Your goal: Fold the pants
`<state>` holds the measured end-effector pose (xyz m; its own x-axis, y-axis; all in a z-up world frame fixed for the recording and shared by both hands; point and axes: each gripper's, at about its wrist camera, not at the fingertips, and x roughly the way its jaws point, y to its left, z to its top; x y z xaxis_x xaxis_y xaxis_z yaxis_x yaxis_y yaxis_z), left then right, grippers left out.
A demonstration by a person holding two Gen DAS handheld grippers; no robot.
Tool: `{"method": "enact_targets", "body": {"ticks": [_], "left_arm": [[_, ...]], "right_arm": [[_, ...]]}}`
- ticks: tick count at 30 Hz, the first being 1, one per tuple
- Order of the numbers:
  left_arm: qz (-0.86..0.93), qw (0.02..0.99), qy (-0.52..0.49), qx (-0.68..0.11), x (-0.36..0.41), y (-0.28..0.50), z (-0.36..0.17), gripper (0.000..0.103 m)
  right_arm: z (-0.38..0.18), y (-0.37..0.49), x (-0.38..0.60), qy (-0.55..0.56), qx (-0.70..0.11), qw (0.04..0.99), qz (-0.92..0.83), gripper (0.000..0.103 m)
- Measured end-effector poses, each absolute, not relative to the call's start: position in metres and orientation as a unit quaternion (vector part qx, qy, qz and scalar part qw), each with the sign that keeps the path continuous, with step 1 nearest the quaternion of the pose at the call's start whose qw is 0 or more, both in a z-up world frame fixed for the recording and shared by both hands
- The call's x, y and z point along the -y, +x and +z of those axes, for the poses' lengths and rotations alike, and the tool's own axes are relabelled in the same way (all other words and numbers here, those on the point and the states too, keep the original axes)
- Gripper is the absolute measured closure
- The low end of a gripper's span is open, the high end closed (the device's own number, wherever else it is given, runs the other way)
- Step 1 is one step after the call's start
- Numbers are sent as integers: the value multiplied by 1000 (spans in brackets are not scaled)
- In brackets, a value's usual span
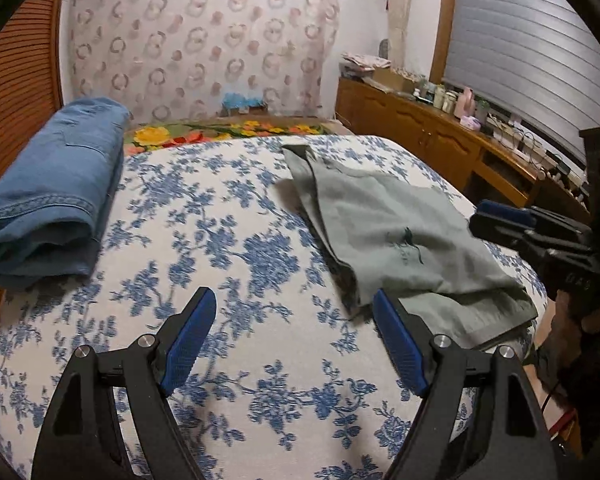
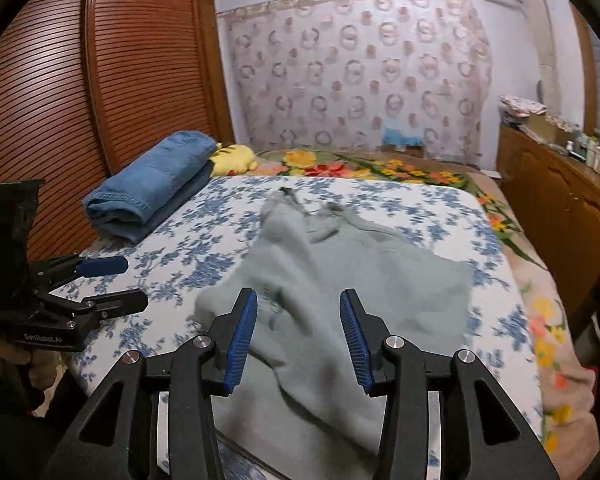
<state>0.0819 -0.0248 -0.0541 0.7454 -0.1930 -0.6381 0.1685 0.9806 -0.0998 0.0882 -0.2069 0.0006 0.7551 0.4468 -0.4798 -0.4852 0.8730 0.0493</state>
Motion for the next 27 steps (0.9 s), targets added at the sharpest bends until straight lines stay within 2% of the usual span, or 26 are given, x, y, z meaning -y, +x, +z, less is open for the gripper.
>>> {"method": "enact_targets", "body": {"ticks": [25,26,27], "left_arm": [[-73,944,-21,-320,2,70,-46,21],[-72,944,-22,-321,2,71,-47,21],[-72,944,-22,-322,2,72,-48,21]], "right_arm": [[-41,158,114,-128,-332,882,309,59],[-42,159,112,-130,-331,882,309,63],[-42,159,110,-134,-330,883,307,77]]}}
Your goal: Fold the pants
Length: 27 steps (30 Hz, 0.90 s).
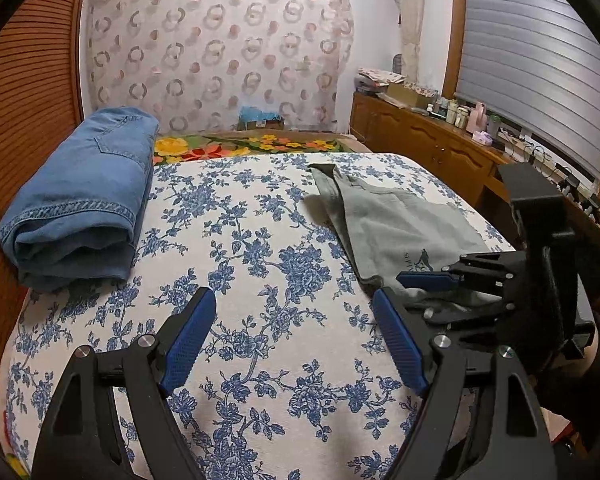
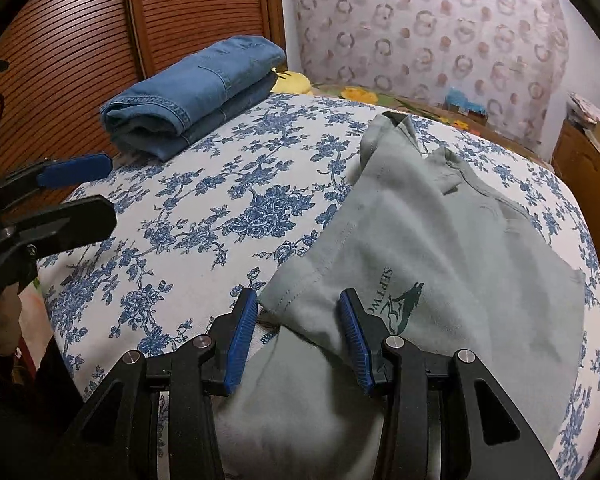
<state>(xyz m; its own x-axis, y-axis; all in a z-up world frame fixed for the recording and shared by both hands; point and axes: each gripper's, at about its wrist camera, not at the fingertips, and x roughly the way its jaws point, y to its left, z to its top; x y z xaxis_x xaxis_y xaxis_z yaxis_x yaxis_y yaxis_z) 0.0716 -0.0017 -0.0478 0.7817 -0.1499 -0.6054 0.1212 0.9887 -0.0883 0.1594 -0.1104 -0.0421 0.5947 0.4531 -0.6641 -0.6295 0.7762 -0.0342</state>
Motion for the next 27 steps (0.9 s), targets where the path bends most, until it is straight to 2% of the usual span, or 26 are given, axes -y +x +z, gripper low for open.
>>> {"method": "enact_targets", "body": {"ticks": [1,3,11,27], "left_arm": [[-72,943,-23,-324,1,72,-48,21],[-73,943,-21,-324,3,72,-49,21],[-79,941,-12,-328,10,75,-51,21],[-95,937,4,-337,27,86,-56,21]], "right_arm": [[-42,161,110,-134,-329,883,305,89],[-39,160,116,-120,-328,884,311,94],[-19,158,135,-66,-299,896,321,95],[-14,193,169,-64,-296,920,249,95]]}}
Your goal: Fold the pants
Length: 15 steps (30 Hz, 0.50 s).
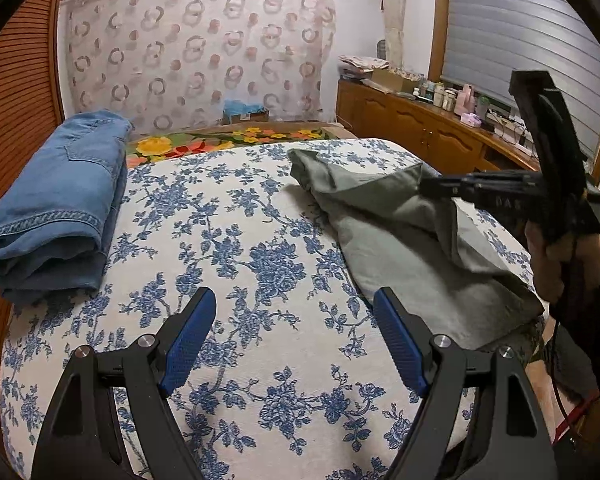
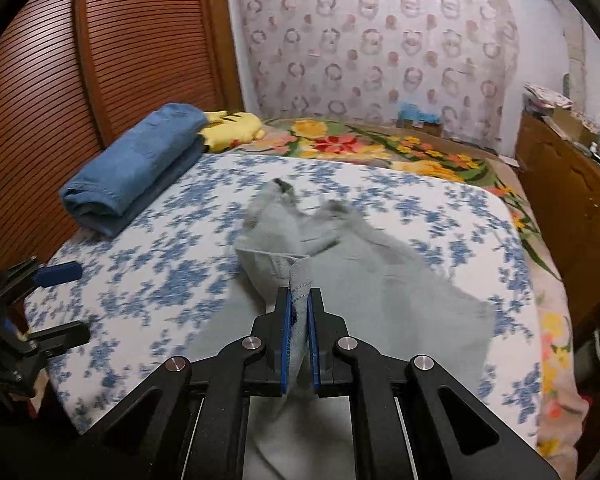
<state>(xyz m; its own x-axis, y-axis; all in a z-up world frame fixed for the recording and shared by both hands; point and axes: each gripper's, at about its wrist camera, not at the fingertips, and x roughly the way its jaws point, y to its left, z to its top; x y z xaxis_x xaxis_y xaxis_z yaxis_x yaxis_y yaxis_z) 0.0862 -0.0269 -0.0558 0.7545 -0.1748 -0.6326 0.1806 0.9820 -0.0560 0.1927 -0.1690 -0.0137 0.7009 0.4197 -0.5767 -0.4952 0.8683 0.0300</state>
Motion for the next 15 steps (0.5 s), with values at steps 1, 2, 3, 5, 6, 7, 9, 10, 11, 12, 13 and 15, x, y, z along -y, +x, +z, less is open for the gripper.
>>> {"method": "enact_targets", "body": {"ticks": [1,2,3,5,6,7,9,10,11,12,13,15], "left_arm": [[-96,936,5,-338,28,87,-56,21],[-98,935,8,-340,31,89,-57,21],[-99,935,9,-341,32,91,-58,21],[-104,933,13,-344,37,95,-59,21],[-108,932,14,-346,40,98,-60,21],[-111,931,14,-348,42,99,-61,21],[-120,927,14,-356,48,104,-63,21],[-124,925,15,-358,52,106,-65,21],[-126,924,19,-361,56,108,-66,21],[-127,922,25,-365,61,109,-69,21],[-129,921,28,-366,64,110,-71,21],[-135,918,34,-371,69,111,-74,21]], "right_arm": [[-14,196,171,-62,-298,921,243,95],[-13,198,175,-59,-299,922,239,95],[-14,202,177,-56,-300,923,234,95],[-13,210,180,-53,-303,924,227,95],[-14,213,181,-53,-305,924,223,95],[-15,217,182,-52,-308,924,221,95],[-19,223,182,-46,-315,923,218,95],[-18,222,182,-45,-316,923,215,95],[-17,224,184,-44,-318,923,213,95],[-19,226,184,-44,-320,923,210,95],[-18,227,186,-42,-321,923,208,95],[-20,230,187,-34,-323,924,203,95]]}}
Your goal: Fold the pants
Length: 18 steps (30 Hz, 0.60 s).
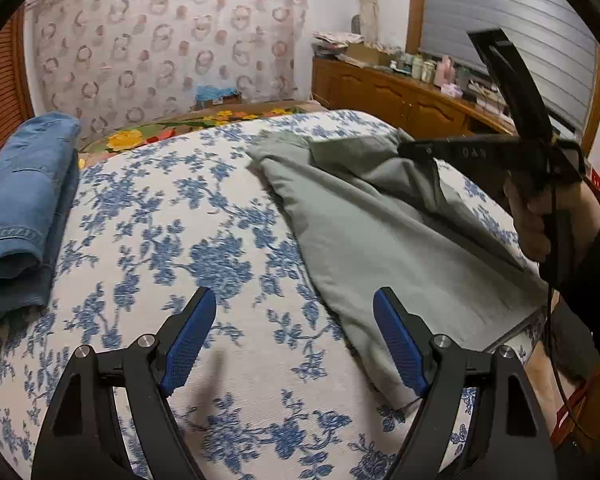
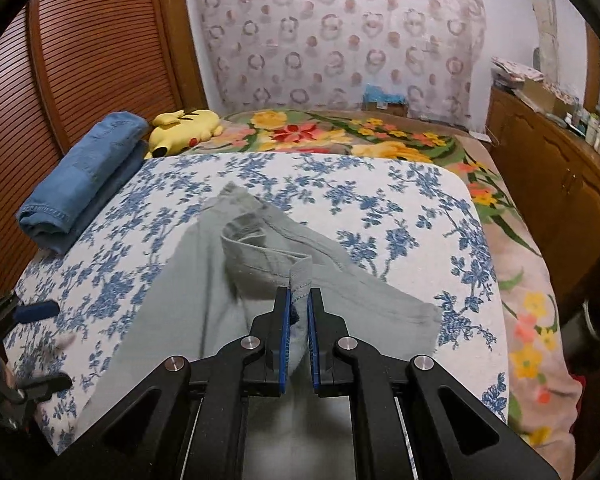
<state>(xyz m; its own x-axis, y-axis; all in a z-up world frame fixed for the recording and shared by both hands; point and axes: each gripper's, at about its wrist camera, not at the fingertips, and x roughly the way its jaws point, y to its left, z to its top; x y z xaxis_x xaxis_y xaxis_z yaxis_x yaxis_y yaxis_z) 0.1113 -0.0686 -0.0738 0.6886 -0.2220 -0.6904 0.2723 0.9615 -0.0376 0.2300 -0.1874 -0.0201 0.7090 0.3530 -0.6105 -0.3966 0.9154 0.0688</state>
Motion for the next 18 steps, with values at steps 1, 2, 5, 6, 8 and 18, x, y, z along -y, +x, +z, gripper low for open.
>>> {"method": "enact_targets", "body": {"ticks": [1,2,5,6,8,18], "left_arm": [[-138,917,37,-374,71,112,-76,21],[-139,915,39,-376,73,113,-77,21],[-140,911,46,-385,77,117,-83,21],[-141,909,48,-389,79,118,-85,21],[-146,904,47,-398,81,120,-89,21],[-157,893,58,-418,89,121,-96,21]], "right_arm": [[-18,234,192,-31,-324,924,201,95],[-20,236,193,-27,-326,924,198,94],[-20,241,204,-16,-326,925,196,79],[-21,242,209,-14,-328,924,195,76],[-23,243,214,-11,-332,923,194,75],[-30,240,231,6,-348,920,179,75]]}}
